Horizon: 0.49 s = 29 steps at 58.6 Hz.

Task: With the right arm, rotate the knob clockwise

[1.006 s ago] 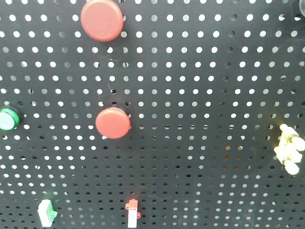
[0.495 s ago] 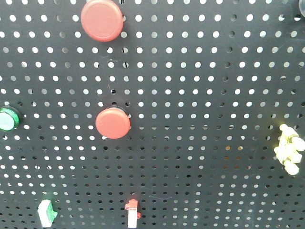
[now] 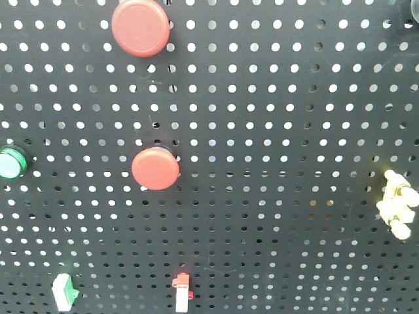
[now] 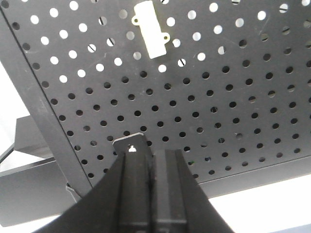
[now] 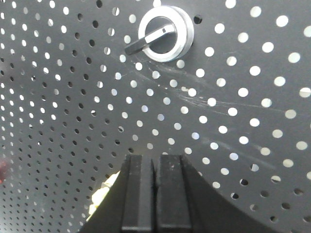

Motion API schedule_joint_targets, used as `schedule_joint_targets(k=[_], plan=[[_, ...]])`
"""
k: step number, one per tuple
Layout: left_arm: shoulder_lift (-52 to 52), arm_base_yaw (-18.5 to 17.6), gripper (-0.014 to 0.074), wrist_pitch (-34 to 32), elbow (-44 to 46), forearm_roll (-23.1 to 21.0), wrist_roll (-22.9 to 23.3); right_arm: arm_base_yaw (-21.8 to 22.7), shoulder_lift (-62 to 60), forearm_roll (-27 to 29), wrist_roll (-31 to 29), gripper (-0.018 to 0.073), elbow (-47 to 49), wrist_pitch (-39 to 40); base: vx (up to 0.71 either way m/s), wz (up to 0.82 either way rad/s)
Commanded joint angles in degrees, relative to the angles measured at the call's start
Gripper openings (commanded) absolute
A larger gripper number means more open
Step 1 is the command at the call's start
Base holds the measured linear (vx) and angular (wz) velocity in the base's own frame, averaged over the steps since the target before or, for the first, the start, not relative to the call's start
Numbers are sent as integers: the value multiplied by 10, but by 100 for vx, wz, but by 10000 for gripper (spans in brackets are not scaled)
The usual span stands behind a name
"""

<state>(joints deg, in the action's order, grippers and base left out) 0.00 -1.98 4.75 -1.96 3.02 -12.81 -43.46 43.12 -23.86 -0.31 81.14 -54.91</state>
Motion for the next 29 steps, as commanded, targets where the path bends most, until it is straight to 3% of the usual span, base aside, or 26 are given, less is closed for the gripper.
schedule_joint_targets(k=[1,11,18,23,29], plan=[[6,-5,-6,-48,-9,-3,2,2,1,-13,-4,-11,12,43,0,0],[6,-5,-6,-48,-9,-3,2,3,-5,54,45,-11,-13,34,0,0],[6,-5,-6,-48,-9,-3,2,3,-53,129,56,-11,-126,68,0,0],[6,-5,-6,-48,-9,-3,2,3,-121,159,61,-11,-260,157,0,0],[6,-5,-6,-48,-9,-3,2,7,-214,142,92,-11,-458,331,0,0]])
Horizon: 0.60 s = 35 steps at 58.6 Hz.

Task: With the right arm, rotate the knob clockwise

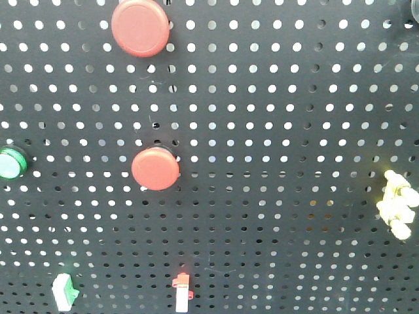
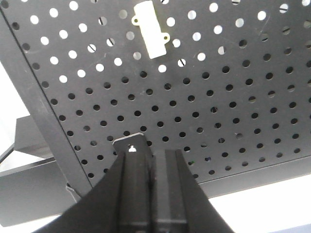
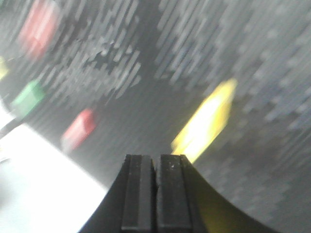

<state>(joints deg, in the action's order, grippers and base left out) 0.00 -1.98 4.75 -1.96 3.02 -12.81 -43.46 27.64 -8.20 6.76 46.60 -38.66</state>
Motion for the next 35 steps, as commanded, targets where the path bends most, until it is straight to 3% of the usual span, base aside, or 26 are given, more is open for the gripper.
schedule_joint_targets(k=[1,8,22,35], plan=[[6,-5,-6,-48,-9,-3,2,13,-80,-20,29,-11,-151,202,0,0],[6,-5,-6,-48,-9,-3,2,99,-178,-3,55,-11,-326,319,0,0],[6,-5,-6,-48,-9,-3,2,320,-289,1,72,-11,-458,330,0,0],[6,-5,-6,-48,-9,-3,2,406,-289,3,73,-11,-488,374,0,0]])
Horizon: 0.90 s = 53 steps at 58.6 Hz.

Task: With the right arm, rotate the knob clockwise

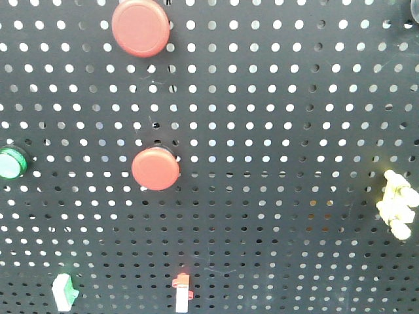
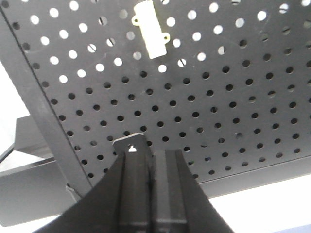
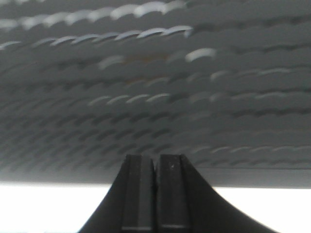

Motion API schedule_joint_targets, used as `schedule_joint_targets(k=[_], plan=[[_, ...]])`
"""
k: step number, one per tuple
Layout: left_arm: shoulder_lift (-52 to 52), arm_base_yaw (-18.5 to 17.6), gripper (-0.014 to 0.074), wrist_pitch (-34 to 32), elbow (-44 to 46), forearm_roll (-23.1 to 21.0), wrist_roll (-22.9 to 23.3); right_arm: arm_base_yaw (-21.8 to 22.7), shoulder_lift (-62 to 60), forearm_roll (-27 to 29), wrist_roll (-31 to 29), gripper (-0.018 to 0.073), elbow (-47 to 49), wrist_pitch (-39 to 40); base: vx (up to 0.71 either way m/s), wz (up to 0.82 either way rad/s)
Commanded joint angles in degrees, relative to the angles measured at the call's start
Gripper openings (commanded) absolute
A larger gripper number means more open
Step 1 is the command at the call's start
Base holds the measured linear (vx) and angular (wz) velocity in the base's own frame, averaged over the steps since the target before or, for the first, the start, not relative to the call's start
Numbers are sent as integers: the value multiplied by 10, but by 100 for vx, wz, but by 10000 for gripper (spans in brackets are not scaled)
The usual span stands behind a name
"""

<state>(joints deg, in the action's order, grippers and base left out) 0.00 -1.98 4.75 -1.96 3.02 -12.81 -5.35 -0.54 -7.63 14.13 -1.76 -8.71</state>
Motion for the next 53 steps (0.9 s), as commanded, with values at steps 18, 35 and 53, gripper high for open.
schedule_joint_targets(k=[18,35,53], plan=[[6,-5,-6,-48,-9,-3,2,55,-8,-20,-1,-11,-5,98,0,0],[6,-5,-6,-48,-9,-3,2,55,-8,-20,-1,-11,-5,98,0,0],[6,-5,-6,-48,-9,-3,2,55,-8,-20,-1,-10,-5,98,0,0]])
